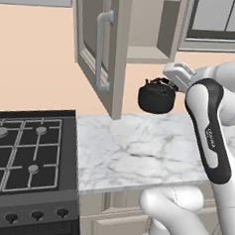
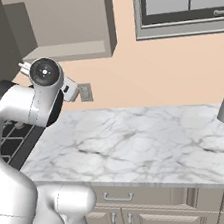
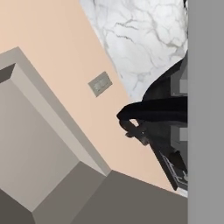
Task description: Open the cabinet, pick the kettle from the cabinet, and place it in the sink.
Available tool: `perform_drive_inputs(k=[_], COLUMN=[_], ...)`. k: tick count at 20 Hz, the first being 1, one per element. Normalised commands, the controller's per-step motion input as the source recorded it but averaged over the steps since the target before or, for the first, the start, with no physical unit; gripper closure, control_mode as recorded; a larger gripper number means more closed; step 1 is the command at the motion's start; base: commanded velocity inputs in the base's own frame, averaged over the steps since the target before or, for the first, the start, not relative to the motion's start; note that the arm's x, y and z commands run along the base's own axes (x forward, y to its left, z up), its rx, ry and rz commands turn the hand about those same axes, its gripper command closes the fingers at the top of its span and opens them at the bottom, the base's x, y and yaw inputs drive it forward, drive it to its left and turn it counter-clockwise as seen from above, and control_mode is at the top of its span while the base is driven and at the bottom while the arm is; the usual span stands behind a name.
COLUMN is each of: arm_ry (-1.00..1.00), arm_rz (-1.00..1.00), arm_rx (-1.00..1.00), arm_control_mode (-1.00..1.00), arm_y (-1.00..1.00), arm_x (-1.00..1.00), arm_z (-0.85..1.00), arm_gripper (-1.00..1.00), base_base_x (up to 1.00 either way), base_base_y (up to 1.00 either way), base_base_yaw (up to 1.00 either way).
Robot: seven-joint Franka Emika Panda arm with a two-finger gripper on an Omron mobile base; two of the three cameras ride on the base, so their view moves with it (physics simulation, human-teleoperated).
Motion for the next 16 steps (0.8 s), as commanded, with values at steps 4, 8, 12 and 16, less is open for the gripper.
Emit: perform_drive_inputs(k=[4,8,12,16], arm_ry=[0.0,0.0,0.0,0.0], arm_rz=[0.0,0.0,0.0,0.0], arm_rx=[0.0,0.0,0.0,0.0], arm_control_mode=[-1.0,-1.0,-1.0,-1.0], arm_y=[0.0,0.0,0.0,0.0], arm_x=[0.0,0.0,0.0,0.0], arm_z=[0.0,0.0,0.0,0.0], arm_gripper=[1.0,1.0,1.0,1.0], base_base_x=[0.0,0.0,0.0,0.0], base_base_y=[0.0,0.0,0.0,0.0], base_base_yaw=[0.0,0.0,0.0,0.0])
